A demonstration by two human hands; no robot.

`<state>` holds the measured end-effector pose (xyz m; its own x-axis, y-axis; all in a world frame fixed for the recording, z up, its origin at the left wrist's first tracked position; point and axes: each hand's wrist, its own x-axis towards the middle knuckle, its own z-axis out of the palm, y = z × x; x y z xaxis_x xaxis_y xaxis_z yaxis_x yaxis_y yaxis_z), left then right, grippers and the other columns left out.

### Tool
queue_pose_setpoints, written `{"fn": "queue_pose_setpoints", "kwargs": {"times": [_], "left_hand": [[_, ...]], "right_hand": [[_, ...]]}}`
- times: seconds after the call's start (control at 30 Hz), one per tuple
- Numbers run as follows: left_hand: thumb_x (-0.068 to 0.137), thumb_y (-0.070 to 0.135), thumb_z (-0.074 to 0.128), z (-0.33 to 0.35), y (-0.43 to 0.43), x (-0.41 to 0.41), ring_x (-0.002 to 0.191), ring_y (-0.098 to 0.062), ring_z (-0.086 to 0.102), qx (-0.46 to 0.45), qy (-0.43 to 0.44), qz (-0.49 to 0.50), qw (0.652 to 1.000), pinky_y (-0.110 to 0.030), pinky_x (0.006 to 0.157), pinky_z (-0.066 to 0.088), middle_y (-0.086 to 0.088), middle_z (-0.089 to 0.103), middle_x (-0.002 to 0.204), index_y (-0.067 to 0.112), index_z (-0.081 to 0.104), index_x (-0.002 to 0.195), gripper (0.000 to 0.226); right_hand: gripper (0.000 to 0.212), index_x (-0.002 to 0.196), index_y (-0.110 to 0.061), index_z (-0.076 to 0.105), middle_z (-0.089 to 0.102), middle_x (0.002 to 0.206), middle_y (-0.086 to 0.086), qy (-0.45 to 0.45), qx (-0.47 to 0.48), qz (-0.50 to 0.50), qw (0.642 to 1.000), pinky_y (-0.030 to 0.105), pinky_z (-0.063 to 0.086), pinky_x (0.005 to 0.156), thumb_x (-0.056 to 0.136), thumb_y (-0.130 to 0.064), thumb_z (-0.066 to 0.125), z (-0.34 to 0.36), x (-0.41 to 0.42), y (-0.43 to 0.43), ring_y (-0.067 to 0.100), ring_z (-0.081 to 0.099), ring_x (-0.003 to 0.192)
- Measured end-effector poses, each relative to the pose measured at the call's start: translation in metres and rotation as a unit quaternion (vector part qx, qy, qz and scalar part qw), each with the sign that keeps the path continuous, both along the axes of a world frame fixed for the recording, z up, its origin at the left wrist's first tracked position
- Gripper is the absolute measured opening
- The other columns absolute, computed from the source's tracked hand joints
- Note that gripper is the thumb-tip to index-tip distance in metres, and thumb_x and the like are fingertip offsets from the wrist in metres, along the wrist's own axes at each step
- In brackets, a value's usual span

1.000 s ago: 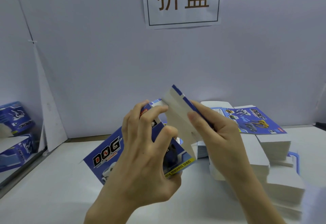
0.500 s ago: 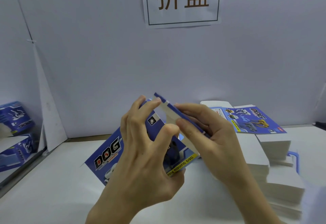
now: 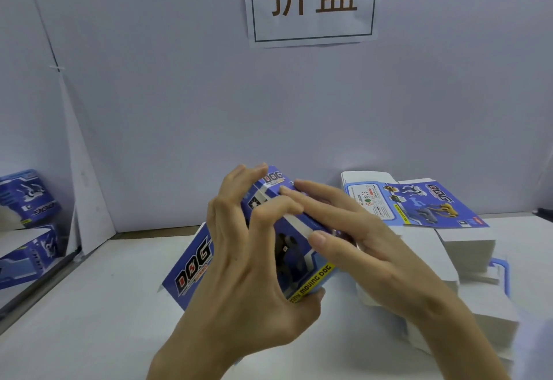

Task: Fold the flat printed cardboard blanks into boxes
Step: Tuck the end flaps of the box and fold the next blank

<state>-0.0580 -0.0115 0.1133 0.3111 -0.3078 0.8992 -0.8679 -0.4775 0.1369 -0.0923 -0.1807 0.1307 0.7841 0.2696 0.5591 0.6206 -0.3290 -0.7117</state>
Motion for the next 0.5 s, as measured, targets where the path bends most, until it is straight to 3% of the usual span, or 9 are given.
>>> {"fn": "queue_pose_setpoints", "kwargs": {"times": [0.07,0.13,0.2,0.27,0.37,0.43,0.5], "left_hand": [[0.053,0.044,0.079,0.001,-0.003,-0.002,0.135,-0.035,0.034,-0.004,0.007,-0.002,1.000,-0.052,0.086,0.053,0.004,0.019,0.145,0.036,0.030,0.132,0.093],[0.060,0.053,0.074,0.004,-0.004,-0.004,0.139,-0.034,0.030,0.016,0.007,-0.002,1.000,-0.055,0.096,0.046,-0.001,0.024,0.146,0.029,0.030,0.139,0.094],[0.062,0.061,0.070,0.007,-0.002,-0.004,0.139,-0.030,0.030,0.020,0.011,0.010,1.000,-0.055,0.102,0.040,-0.004,0.031,0.145,0.025,0.029,0.142,0.096],[0.063,0.066,0.070,0.012,0.004,-0.004,0.134,-0.020,0.037,0.002,0.037,-0.004,0.999,-0.043,0.104,0.041,0.004,0.036,0.141,0.027,0.027,0.144,0.099],[0.069,0.054,0.072,0.019,0.021,0.002,0.124,-0.011,0.049,-0.085,0.085,-0.064,0.991,-0.014,0.094,0.042,0.017,0.046,0.133,0.038,0.029,0.143,0.087],[0.069,0.047,0.074,0.022,0.034,0.009,0.120,-0.010,0.055,-0.144,0.154,-0.137,0.968,-0.019,0.087,0.048,0.017,0.053,0.132,0.045,0.038,0.139,0.078],[0.066,0.047,0.080,0.021,0.040,0.011,0.111,-0.010,0.063,-0.171,0.277,-0.264,0.908,-0.022,0.077,0.055,0.011,0.059,0.130,0.042,0.053,0.130,0.070]], "right_hand": [[0.053,0.131,-0.052,0.051,0.038,0.142,-0.024,-0.004,-0.030,-0.005,1.000,0.009,0.045,0.089,0.080,-0.049,0.063,0.001,-0.003,-0.001,-0.006,0.041,0.130],[0.056,0.132,-0.043,0.054,0.042,0.139,-0.013,-0.065,-0.053,-0.047,0.995,0.008,0.043,0.091,0.078,-0.040,0.070,0.000,-0.001,-0.001,-0.001,0.042,0.130],[0.052,0.125,-0.035,0.060,0.052,0.127,-0.008,-0.121,-0.017,-0.085,0.989,0.016,0.049,0.089,0.076,-0.026,0.075,-0.002,0.003,0.000,0.008,0.051,0.124],[0.045,0.113,-0.026,0.063,0.061,0.115,-0.005,-0.133,0.062,-0.084,0.986,0.025,0.053,0.085,0.071,-0.024,0.080,-0.003,0.007,0.002,0.015,0.061,0.113],[0.030,0.096,-0.018,0.070,0.065,0.107,-0.004,-0.152,0.145,-0.082,0.974,0.025,0.054,0.077,0.070,-0.031,0.077,-0.006,0.010,0.000,0.015,0.063,0.107],[0.020,0.086,-0.016,0.074,0.068,0.103,-0.003,-0.138,0.201,-0.055,0.968,0.023,0.054,0.072,0.070,-0.029,0.072,-0.009,0.013,-0.001,0.010,0.063,0.103],[0.014,0.080,-0.019,0.076,0.070,0.099,-0.004,-0.100,0.258,-0.006,0.961,0.023,0.055,0.068,0.069,-0.025,0.070,-0.012,0.016,0.002,0.006,0.065,0.097]]}}
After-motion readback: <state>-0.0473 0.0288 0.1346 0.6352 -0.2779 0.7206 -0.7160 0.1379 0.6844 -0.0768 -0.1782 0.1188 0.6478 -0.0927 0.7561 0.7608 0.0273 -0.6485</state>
